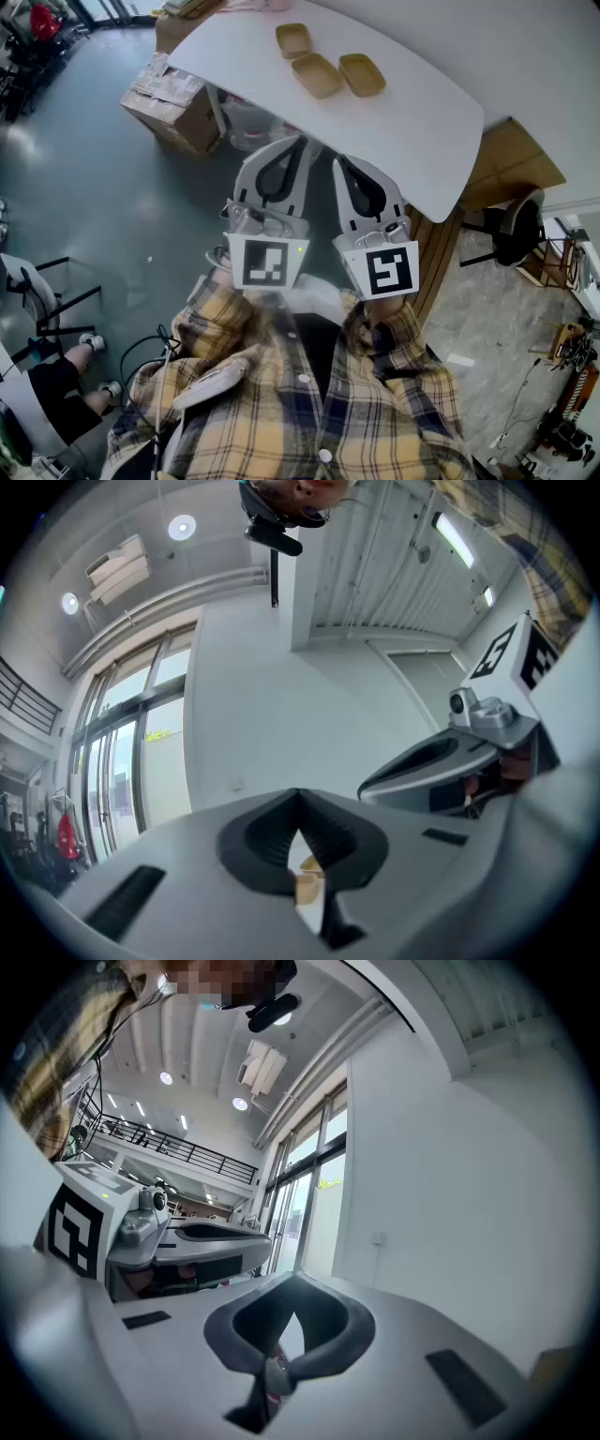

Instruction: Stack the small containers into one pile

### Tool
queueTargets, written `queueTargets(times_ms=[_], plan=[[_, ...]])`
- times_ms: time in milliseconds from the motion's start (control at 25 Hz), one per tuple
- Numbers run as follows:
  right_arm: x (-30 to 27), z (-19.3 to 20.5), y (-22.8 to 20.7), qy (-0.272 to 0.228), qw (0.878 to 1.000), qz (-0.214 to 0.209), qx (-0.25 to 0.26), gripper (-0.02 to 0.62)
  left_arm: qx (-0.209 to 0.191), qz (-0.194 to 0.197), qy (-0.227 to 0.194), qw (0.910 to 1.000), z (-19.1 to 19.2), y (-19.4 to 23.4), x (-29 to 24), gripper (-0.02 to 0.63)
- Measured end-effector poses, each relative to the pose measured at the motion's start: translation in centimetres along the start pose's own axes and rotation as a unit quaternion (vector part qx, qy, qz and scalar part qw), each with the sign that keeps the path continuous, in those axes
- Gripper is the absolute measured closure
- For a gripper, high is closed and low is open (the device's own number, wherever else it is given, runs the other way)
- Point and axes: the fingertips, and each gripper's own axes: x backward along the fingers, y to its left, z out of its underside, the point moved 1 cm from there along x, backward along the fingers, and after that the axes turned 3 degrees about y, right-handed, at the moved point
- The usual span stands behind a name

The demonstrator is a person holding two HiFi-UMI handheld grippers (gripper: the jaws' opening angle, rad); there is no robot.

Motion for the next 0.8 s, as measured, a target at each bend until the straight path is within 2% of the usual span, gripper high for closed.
queueTargets(times_ms=[800], plan=[[-1.9,-0.6,-0.1,-0.016,1.0,-0.003,-0.008,0.58,0.001,-0.007,-0.009,0.9999,0.2,1.9,-0.6,0.588]])
